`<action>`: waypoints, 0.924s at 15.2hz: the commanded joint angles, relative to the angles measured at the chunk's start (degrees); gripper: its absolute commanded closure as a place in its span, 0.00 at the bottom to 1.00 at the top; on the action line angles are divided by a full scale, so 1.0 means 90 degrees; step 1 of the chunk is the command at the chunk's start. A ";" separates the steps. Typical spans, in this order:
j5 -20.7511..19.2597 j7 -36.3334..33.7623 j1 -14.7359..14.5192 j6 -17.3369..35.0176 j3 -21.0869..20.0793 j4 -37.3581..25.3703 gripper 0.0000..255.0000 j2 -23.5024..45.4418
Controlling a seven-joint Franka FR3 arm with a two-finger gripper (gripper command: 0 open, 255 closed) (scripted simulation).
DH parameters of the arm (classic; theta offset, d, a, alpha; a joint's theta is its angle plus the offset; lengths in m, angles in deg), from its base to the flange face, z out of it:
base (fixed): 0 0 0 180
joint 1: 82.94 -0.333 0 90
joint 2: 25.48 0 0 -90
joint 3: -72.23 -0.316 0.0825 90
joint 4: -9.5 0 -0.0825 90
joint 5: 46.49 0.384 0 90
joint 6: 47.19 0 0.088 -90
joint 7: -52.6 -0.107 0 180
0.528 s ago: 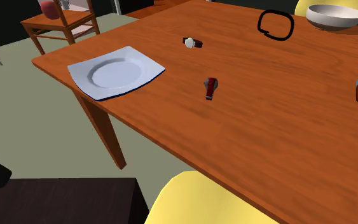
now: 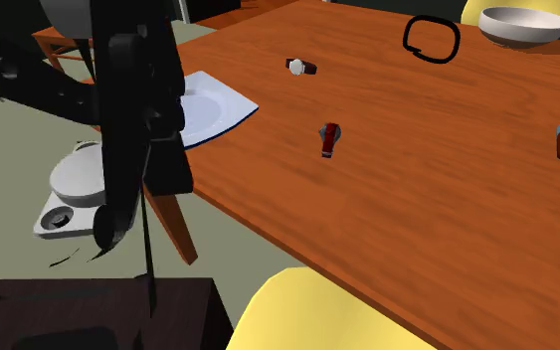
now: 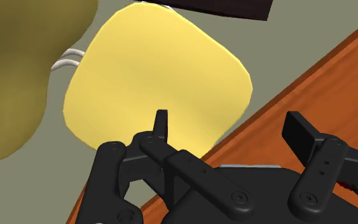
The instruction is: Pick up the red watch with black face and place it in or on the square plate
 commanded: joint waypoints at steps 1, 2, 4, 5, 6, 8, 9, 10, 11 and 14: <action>0.0156 -0.0193 -0.0087 0.0143 -0.0189 -0.0172 0.00 0.0379; 0.0223 -0.0281 -0.0128 0.0218 -0.0277 -0.0250 0.00 0.0563; 0.0346 -0.0456 -0.0206 0.0362 -0.0452 -0.0426 0.00 0.0941; 0.0400 -0.0543 -0.0245 0.0430 -0.0537 -0.0524 0.00 0.1135; 0.0450 -0.0629 -0.0281 0.0496 -0.0622 -0.0629 0.00 0.1333; 0.0534 -0.0803 -0.0354 0.0620 -0.0785 -0.0859 0.00 0.1738; 0.0568 -0.0890 -0.0389 0.0678 -0.0865 -0.0984 0.00 0.1944; 0.0597 -0.0978 -0.0425 0.0732 -0.0943 -0.1116 0.00 0.2154; 0.0621 -0.1066 -0.0461 0.0782 -0.1021 -0.1255 0.00 0.2367; 0.0658 -0.1335 -0.0574 0.0912 -0.1238 -0.1714 0.00 0.3023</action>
